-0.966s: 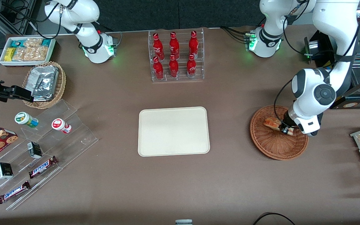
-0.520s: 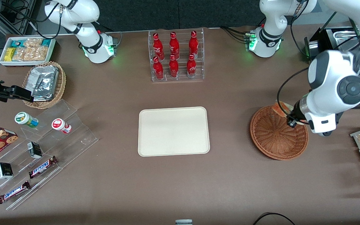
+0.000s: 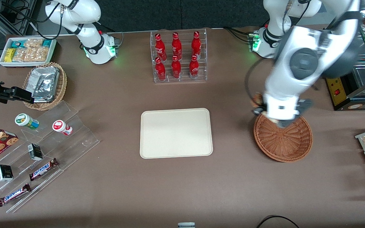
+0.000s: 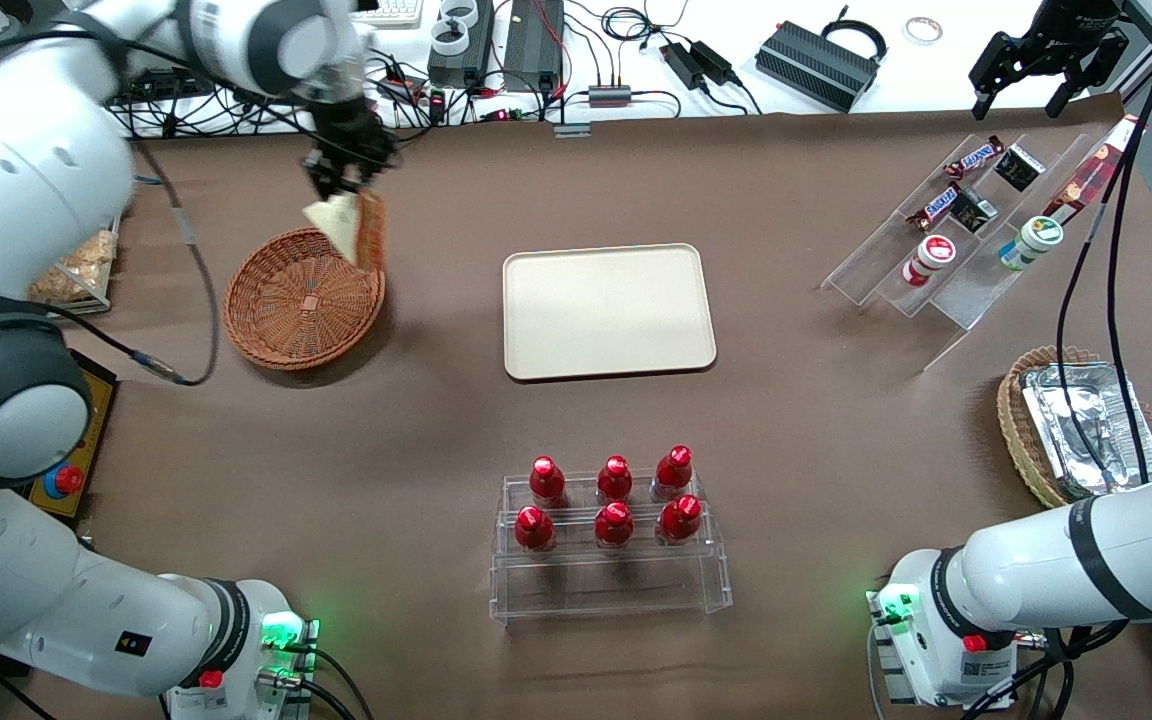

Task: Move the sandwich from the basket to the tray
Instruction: 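Carry the held sandwich over to the cream tray and lower it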

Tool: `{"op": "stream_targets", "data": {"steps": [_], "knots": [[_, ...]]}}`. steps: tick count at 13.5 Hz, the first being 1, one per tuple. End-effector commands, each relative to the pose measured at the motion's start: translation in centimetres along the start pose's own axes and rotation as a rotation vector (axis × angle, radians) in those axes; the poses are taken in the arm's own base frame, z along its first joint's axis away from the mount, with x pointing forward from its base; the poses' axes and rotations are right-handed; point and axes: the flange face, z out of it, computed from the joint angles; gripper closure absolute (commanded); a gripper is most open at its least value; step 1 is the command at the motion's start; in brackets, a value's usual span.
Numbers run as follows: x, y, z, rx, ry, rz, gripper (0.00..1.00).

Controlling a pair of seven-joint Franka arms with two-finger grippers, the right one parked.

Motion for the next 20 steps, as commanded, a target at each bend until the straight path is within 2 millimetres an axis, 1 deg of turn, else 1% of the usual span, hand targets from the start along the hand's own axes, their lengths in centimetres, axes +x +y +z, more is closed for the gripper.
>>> {"op": "stream_targets", "data": {"steps": [1,3,4,5,6,7,8,10,11,14,16,17,19,20], "knots": [[-4.6,7.3,1.6,-0.04,0.028,0.1,1.0],[-7.3,11.4,3.4,-0.15,0.061,0.153,1.0],[-8.5,13.0,4.4,-0.205,0.073,0.173,1.0],[-10.2,15.0,6.4,-0.229,0.083,0.205,1.0],[-11.8,16.5,8.5,-0.239,0.084,0.23,1.0],[-12.7,17.6,9.9,-0.265,0.089,0.235,1.0],[-12.8,18.5,10.9,-0.307,0.101,0.231,1.0],[-12.7,19.7,13.9,-0.334,0.104,0.23,1.0],[-12.7,20.2,14.8,-0.361,0.106,0.225,1.0],[-12.2,20.0,17.4,-0.459,0.106,0.192,1.0],[-12.6,19.7,19.2,-0.46,0.108,0.2,1.0],[-12.7,19.8,19.4,-0.492,0.112,0.184,1.0],[-12.8,19.9,20.4,-0.497,0.099,0.176,1.0],[-13.3,19.9,21.2,-0.489,0.088,0.182,1.0]]}}
